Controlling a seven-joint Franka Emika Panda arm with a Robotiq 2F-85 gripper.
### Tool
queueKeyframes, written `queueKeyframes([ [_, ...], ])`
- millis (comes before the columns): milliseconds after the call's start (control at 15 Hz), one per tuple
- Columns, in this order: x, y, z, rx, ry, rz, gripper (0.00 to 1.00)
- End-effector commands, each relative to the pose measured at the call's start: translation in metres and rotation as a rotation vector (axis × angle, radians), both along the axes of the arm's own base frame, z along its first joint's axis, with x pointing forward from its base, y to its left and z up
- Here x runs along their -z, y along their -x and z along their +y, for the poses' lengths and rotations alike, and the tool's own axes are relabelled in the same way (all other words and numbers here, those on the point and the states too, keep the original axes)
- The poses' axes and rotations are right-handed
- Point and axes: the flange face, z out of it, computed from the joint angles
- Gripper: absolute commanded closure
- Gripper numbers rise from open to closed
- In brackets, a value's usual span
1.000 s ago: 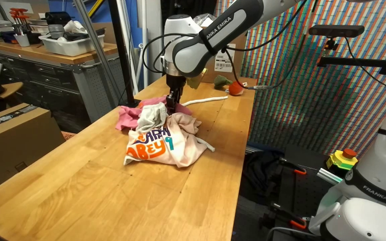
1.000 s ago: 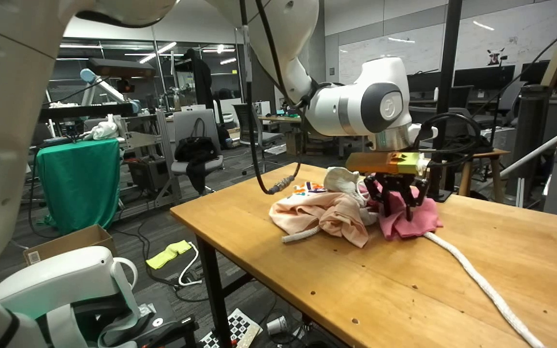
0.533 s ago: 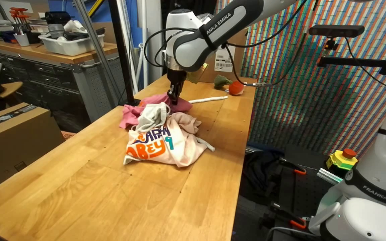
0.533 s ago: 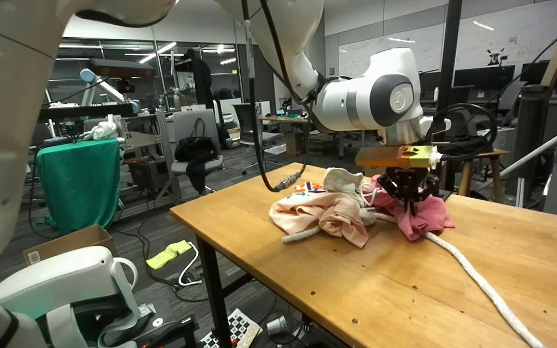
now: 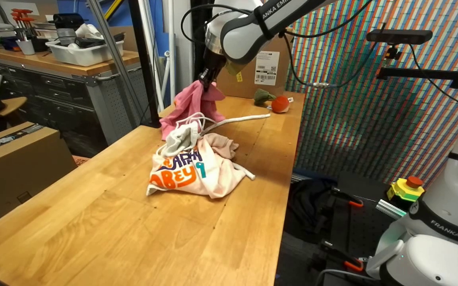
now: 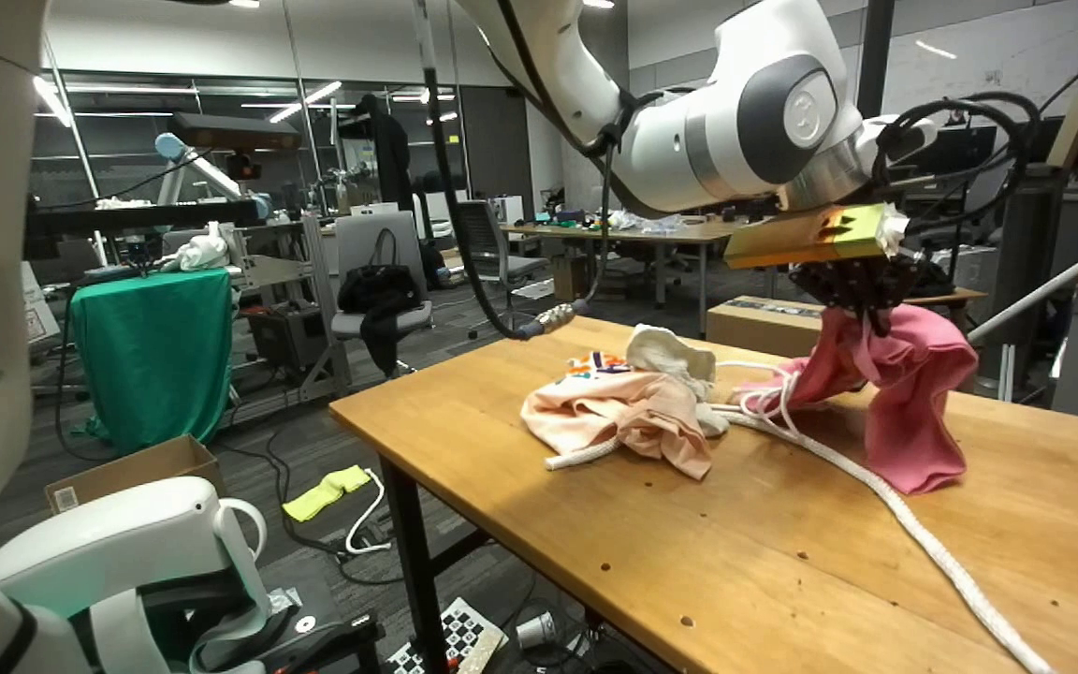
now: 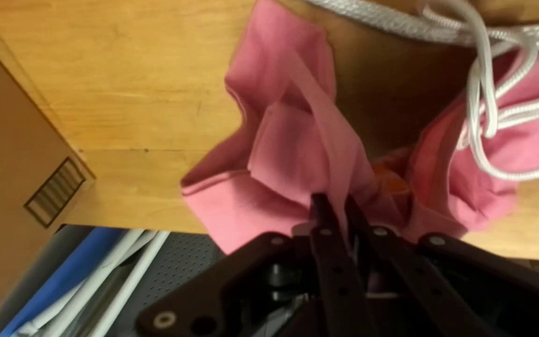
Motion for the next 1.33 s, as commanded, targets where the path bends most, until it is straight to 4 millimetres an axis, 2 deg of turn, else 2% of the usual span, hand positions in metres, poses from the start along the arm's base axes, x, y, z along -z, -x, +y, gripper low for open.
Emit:
queueKeyframes([
  [0, -0.04, 0.021, -0.009, 0.087, -0.013, -0.136, 0.93],
  [333, -0.071, 0.035, -0.017, 0.207, -0.042, -0.248, 0.93],
  [600, -0.091, 0.038, -0.018, 0.303, -0.073, -0.331, 0.93],
  [933, -0.095, 0.036, -0.02, 0.388, -0.054, -0.386, 0.93],
  [1267, -0.103, 0.035, -0.014, 0.356, 0.06, -0.363, 0.93],
])
